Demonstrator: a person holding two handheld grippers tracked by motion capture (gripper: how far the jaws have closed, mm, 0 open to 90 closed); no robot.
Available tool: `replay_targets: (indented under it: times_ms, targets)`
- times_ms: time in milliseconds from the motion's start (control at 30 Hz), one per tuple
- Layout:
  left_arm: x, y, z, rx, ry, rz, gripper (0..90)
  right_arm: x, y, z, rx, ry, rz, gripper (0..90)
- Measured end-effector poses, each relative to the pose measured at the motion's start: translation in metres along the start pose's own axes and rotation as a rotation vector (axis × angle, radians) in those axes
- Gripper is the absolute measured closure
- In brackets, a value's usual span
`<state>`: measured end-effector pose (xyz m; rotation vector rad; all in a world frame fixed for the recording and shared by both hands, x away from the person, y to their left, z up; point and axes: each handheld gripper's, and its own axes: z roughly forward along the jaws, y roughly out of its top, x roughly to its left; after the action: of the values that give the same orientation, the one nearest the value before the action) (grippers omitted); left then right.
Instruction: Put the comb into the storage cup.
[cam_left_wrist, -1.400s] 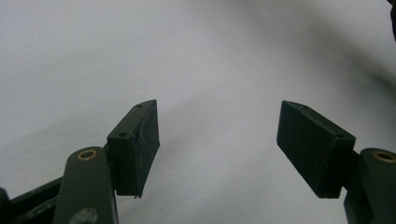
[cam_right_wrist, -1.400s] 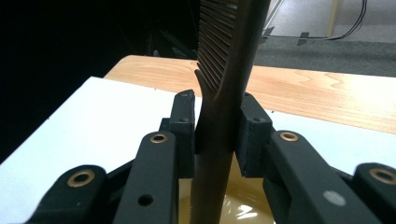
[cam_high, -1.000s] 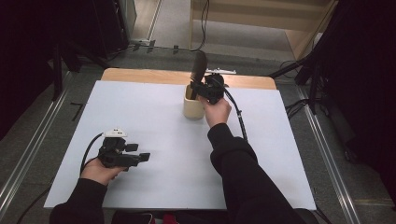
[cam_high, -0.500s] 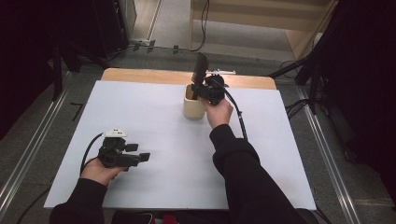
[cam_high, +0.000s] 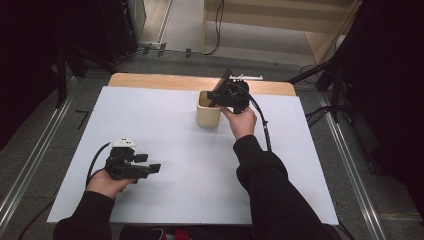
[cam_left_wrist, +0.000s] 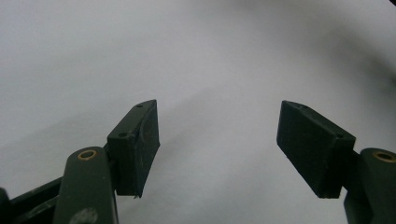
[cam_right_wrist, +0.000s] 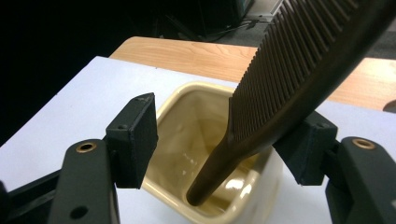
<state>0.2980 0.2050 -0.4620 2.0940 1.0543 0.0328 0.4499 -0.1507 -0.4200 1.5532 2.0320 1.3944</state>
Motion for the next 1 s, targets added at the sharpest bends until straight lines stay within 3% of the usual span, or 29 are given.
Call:
replay_targets:
  times_ms: [200, 700, 1000]
  targets:
    - [0.001, 0.000, 0.000, 0.000, -0.002, 0.001, 30.4, -0.002, -0.006, -0.007, 0.014, 0.021, 0.021, 32.9]
    - [0.003, 0.002, -0.001, -0.003, 0.005, -0.004, 30.3, -0.001, -0.018, -0.023, 0.044, 0.046, -0.004, 32.9]
    - [0.004, 0.002, -0.002, -0.003, 0.009, -0.007, 30.3, 0.000, -0.028, -0.033, 0.049, 0.118, -0.027, 32.0]
